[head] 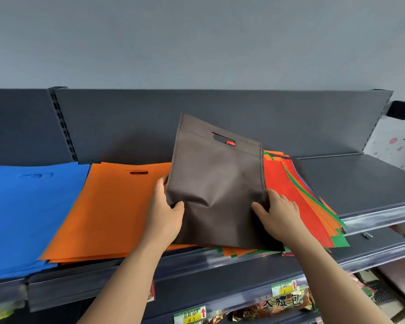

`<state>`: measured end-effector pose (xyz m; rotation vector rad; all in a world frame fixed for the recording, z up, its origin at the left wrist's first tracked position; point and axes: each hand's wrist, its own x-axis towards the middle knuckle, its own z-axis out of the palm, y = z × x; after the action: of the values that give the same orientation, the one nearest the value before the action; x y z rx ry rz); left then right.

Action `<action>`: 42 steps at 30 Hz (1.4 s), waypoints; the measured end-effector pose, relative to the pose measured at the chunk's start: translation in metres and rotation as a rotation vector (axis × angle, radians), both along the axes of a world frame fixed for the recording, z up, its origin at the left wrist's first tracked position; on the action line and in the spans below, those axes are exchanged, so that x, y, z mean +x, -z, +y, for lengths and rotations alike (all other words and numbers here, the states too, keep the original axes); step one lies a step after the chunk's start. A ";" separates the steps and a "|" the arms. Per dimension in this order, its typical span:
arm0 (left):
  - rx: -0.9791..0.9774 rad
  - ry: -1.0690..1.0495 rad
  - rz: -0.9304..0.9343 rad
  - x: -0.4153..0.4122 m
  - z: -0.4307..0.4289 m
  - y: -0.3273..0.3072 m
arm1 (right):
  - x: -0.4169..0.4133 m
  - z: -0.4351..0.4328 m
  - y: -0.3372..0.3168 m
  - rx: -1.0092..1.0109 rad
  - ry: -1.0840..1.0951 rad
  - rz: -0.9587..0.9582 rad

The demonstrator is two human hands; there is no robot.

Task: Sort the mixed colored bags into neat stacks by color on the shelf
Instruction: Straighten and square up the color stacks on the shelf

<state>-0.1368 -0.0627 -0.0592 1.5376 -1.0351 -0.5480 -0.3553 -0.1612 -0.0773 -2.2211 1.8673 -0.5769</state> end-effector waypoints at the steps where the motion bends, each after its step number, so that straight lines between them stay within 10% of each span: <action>1: -0.005 -0.026 0.005 0.005 0.003 -0.001 | 0.006 0.002 -0.001 -0.007 -0.014 -0.086; 6: -0.002 -0.165 0.016 0.035 0.022 -0.003 | 0.039 0.015 -0.009 -0.049 -0.129 -0.356; 42: 0.242 -0.629 -0.207 0.448 0.336 -0.010 | 0.485 0.265 -0.021 0.007 -0.587 -0.376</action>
<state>0.3111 0.2730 -0.0494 2.0489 -0.5895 -0.0729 0.1299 0.1040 -0.0561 -2.2951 0.9736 -0.7900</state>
